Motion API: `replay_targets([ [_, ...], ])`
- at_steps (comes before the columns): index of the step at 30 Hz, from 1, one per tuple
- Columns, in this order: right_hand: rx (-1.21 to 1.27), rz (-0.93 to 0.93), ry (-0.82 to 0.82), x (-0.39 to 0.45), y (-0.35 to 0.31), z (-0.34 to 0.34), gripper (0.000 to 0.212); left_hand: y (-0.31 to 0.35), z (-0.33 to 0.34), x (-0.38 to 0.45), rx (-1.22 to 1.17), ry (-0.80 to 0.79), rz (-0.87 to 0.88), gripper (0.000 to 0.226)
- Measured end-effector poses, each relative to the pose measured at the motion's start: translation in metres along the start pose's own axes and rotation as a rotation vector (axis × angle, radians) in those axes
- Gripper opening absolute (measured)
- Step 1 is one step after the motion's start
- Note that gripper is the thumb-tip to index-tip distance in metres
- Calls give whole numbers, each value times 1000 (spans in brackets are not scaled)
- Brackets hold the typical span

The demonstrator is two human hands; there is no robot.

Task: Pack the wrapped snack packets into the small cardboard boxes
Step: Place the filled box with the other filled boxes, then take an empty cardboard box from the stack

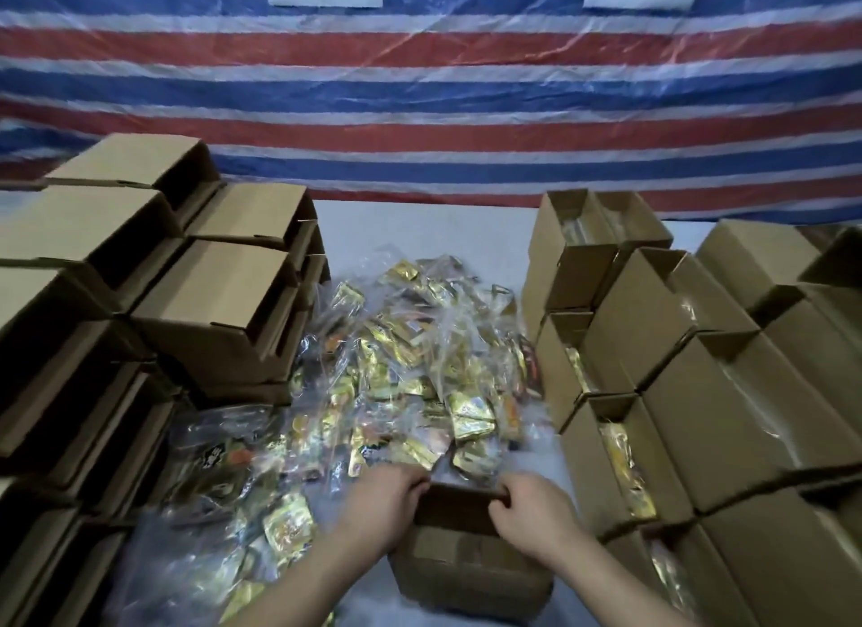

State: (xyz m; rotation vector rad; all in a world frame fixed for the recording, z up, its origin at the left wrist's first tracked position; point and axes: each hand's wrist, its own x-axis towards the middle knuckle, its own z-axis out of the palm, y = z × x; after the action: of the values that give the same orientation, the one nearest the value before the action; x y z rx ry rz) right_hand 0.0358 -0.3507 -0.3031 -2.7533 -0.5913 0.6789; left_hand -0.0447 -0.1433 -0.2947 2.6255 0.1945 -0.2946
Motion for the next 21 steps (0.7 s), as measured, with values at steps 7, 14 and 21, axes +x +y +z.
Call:
replay_targets([
  [7, 26, -12, 25, -16, 9, 57, 14, -24, 49, -23, 73, 42, 55, 31],
  [14, 12, -35, -17, -12, 12, 52, 15, -25, 45, -14, 82, 23, 93, 32],
  [21, -88, 57, -111, -22, 4, 59, 48, -11, 30, 33, 64, -129, 266, 29],
])
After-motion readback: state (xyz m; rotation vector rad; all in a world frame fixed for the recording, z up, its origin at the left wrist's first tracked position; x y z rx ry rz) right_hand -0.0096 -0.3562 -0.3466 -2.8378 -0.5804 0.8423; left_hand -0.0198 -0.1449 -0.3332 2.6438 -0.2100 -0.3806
